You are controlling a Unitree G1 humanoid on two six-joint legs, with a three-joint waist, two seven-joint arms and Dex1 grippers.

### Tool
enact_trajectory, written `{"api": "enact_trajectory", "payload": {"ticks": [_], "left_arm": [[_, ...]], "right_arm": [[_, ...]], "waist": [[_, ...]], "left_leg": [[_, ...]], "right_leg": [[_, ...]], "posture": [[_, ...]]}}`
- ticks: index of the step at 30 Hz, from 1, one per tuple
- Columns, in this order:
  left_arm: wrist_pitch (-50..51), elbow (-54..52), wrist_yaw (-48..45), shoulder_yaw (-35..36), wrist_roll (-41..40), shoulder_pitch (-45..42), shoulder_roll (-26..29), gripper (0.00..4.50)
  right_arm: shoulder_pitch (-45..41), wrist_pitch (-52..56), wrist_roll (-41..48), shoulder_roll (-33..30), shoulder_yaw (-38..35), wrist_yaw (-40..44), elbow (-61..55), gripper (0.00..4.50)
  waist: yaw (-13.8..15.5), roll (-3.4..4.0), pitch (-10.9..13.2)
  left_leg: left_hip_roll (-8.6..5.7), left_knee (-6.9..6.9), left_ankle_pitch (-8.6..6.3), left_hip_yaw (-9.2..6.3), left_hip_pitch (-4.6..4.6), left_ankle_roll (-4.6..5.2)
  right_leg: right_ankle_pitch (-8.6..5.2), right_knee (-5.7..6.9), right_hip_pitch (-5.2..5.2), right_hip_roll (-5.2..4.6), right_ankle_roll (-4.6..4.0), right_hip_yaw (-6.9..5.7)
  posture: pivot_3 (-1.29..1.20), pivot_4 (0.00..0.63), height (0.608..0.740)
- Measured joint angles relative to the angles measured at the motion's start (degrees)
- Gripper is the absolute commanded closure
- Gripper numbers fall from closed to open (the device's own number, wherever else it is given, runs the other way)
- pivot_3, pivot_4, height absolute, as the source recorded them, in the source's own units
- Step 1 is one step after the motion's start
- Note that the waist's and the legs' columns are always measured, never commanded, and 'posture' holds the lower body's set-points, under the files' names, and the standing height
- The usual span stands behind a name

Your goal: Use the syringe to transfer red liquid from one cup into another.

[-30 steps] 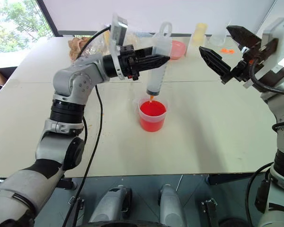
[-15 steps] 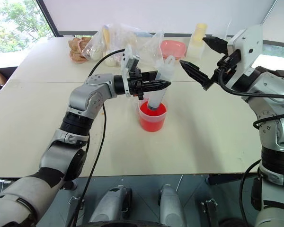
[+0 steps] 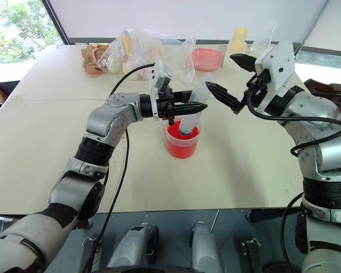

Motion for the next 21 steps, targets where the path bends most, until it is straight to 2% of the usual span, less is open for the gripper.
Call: {"api": "enact_trajectory", "payload": {"ticks": [3, 10, 21], "left_arm": [[-0.15, -0.34, -0.05, -0.04, 0.03, 0.02, -0.03, 3.09], [-0.73, -0.29, 1.31, 0.18, 0.34, 0.03, 0.06, 3.09], [-1.15, -0.3, 1.52, 0.27, 0.19, 0.04, 0.05, 3.09]], "right_arm": [[-1.76, -2.49, -2.34, 1.08, 1.39, 0.32, 2.72, 0.89], [-1.81, -5.21, -3.6, 2.7, 4.06, 3.16, 3.57, 4.46], [-2.38, -5.23, -3.59, 2.86, 4.04, 3.22, 3.61, 4.46]], "waist": [[-0.02, 0.0, 0.0], [0.01, 0.0, 0.0], [-0.01, 0.01, 0.0]], "left_leg": [[0.0, 0.0, 0.0, 0.01, 0.01, 0.0], [-0.01, 0.0, 0.0, 0.0, 0.01, 0.0], [-0.01, 0.0, 0.0, -0.01, 0.0, 0.0]], "right_leg": [[0.0, 0.0, 0.0, 0.01, 0.0, -0.01], [0.0, 0.0, 0.0, 0.01, 0.0, -0.01], [0.0, 0.0, 0.0, 0.01, 0.0, -0.01]], "posture": [[0.0, 0.15, 0.737], [0.0, 0.15, 0.737], [0.0, 0.15, 0.737]]}}
